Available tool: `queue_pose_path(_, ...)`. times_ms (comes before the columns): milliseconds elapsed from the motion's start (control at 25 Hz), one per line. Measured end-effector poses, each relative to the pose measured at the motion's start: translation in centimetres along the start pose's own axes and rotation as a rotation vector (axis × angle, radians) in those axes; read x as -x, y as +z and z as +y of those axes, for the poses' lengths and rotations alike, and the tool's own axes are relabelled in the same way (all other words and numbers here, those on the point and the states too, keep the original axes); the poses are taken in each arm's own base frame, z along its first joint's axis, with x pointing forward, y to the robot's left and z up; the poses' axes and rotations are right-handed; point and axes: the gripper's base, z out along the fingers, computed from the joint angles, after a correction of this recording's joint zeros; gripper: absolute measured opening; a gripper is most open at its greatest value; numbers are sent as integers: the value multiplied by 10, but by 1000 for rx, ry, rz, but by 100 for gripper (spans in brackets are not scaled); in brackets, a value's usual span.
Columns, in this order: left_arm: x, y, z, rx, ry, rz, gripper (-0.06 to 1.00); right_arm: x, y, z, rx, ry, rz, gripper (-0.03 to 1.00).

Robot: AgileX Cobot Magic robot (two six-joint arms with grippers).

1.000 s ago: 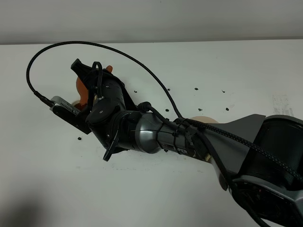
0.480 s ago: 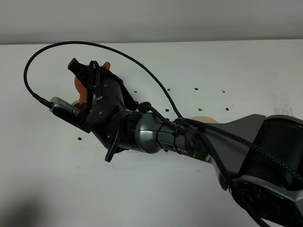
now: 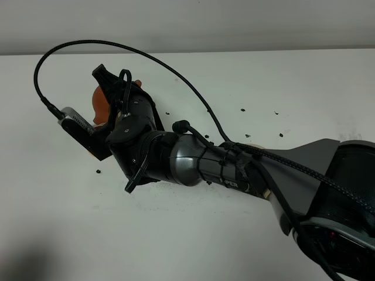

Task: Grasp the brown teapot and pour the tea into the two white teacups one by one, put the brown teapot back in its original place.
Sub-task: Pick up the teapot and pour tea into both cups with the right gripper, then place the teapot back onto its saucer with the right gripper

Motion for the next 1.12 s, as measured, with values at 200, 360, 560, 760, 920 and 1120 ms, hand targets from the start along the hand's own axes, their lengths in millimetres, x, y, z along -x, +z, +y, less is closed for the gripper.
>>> queue_pose_path(200,0,0,0,0,0,0,43,-16,-20,-15,69,204,-25,11)
queue_pose_path(360,0,0,0,0,0,0,43,-30,-49,-30,196,471,-85,11)
queue_pose_path(560,0,0,0,0,0,0,43,-20,-82,-32,432,786,-217,11)
queue_pose_path(760,0,0,0,0,0,0,43,2,-88,-21,654,964,-310,11)
queue_pose_path(920,0,0,0,0,0,0,43,16,-74,-7,732,1011,-327,11)
queue_pose_path(1120,0,0,0,0,0,0,43,21,-45,14,781,1046,-297,11)
